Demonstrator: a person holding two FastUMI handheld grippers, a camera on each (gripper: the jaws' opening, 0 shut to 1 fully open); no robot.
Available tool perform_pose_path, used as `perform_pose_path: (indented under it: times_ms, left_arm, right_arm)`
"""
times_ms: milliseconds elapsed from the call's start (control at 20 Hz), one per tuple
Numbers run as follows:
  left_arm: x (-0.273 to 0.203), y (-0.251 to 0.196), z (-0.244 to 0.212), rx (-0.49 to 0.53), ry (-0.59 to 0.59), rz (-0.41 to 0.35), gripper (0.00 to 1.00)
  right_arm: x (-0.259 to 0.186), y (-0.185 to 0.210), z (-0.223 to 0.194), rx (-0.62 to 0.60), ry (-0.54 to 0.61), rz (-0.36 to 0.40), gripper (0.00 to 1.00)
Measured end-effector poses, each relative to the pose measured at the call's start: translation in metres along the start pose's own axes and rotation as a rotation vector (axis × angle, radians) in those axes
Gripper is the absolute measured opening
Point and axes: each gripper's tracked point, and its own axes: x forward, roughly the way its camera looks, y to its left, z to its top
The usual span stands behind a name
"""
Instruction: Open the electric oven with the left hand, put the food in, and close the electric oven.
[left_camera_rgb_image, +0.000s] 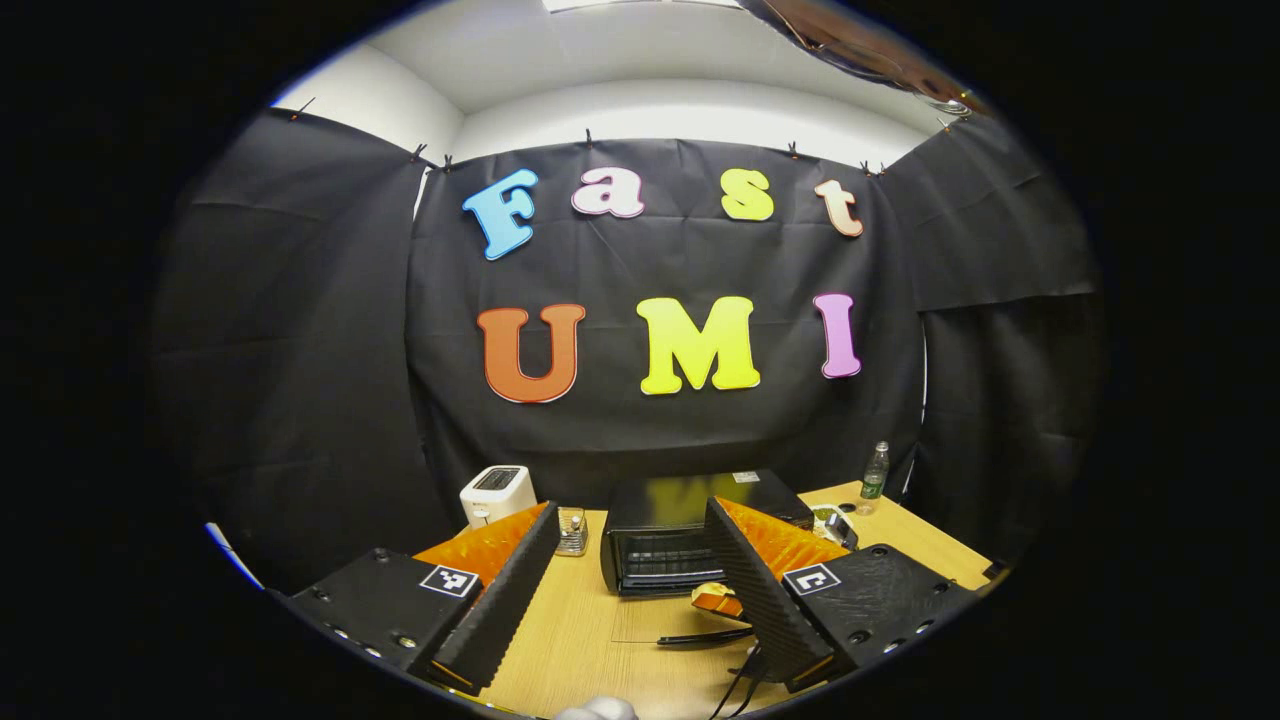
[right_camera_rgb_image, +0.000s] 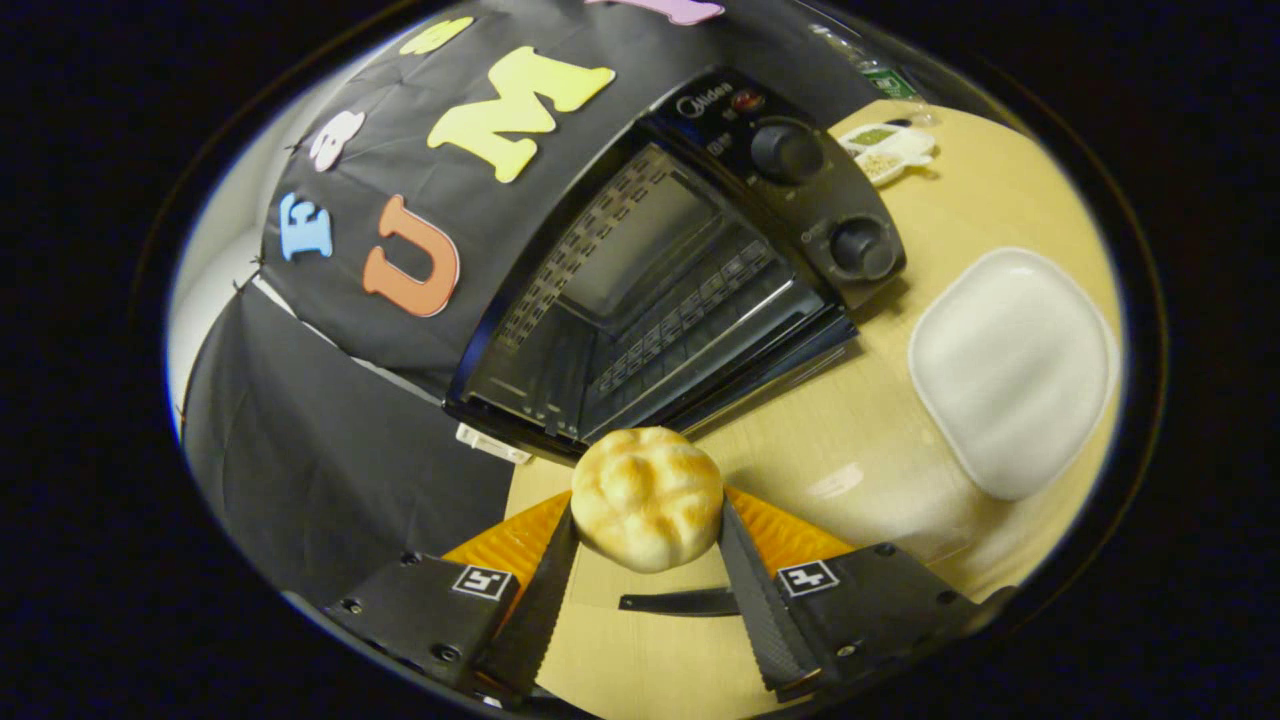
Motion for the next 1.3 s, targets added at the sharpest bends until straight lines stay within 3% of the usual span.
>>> perform_pose_path:
  times_ms: [450,700,900,950,1050,1150,1250,1300]
  left_arm:
    - [0.003,0.009,-0.011,-0.002,0.030,0.006,0.95]
    - [0.009,0.009,-0.019,0.000,0.049,0.001,0.95]
    - [0.007,0.011,-0.021,0.001,0.058,0.002,0.95]
    - [0.009,0.011,-0.023,0.000,0.061,0.002,0.95]
    - [0.009,0.012,-0.025,0.000,0.067,0.002,0.95]
    - [0.007,0.013,-0.028,0.001,0.072,0.003,0.95]
    - [0.007,0.014,-0.027,0.000,0.071,0.006,0.95]
    - [0.007,0.015,-0.028,-0.002,0.073,0.009,0.95]
  right_arm:
    - [0.043,0.009,0.038,0.069,-0.093,0.000,0.79]
    - [0.071,0.013,0.066,0.066,-0.156,-0.044,0.82]
    - [0.084,0.003,0.080,-0.038,-0.199,-0.147,0.79]
    - [0.084,0.003,0.083,-0.069,-0.202,-0.169,0.86]
    - [0.088,0.005,0.082,-0.127,-0.208,-0.200,0.89]
    - [0.088,0.017,0.083,-0.174,-0.215,-0.181,0.92]
    - [0.084,0.020,0.097,-0.254,-0.255,-0.204,0.87]
    - [0.084,0.021,0.102,-0.287,-0.267,-0.216,0.93]
